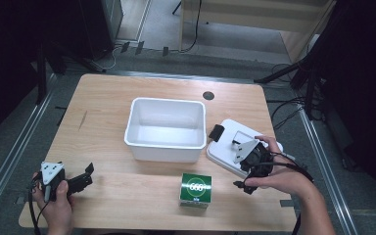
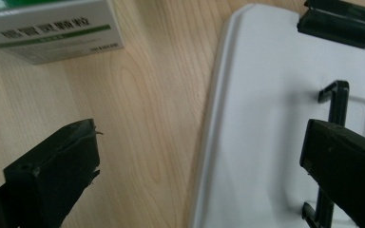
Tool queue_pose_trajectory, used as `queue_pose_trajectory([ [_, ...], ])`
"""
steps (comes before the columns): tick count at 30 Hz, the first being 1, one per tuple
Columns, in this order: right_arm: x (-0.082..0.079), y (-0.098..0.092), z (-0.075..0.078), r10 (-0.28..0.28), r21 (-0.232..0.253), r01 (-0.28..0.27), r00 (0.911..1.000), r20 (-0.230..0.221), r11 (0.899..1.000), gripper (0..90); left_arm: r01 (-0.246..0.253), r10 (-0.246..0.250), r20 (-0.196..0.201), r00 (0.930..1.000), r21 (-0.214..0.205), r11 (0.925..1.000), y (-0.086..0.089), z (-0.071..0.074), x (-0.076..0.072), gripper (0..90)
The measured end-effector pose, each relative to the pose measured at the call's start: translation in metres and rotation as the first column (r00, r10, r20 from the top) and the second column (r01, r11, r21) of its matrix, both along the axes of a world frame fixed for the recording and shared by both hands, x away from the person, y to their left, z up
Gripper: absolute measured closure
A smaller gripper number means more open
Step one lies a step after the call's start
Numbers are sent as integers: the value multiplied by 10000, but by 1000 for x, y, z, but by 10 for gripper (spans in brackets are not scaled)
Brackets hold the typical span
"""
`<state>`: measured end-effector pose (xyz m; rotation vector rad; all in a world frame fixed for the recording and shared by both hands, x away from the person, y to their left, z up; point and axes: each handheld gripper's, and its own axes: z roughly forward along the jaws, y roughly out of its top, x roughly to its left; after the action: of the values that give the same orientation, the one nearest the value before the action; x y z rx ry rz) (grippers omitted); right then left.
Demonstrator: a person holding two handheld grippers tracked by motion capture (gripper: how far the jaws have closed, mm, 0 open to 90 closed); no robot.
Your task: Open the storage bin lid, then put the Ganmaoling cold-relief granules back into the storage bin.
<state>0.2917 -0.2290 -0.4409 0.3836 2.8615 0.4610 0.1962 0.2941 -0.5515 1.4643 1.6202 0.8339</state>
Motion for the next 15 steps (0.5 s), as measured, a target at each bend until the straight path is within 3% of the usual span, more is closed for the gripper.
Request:
queue_pose_trajectory([
  [15, -23, 47, -5, 894, 252, -895, 9960, 34, 9957, 0, 70, -71, -49, 10000, -90, 9999, 1, 0, 1, 0],
])
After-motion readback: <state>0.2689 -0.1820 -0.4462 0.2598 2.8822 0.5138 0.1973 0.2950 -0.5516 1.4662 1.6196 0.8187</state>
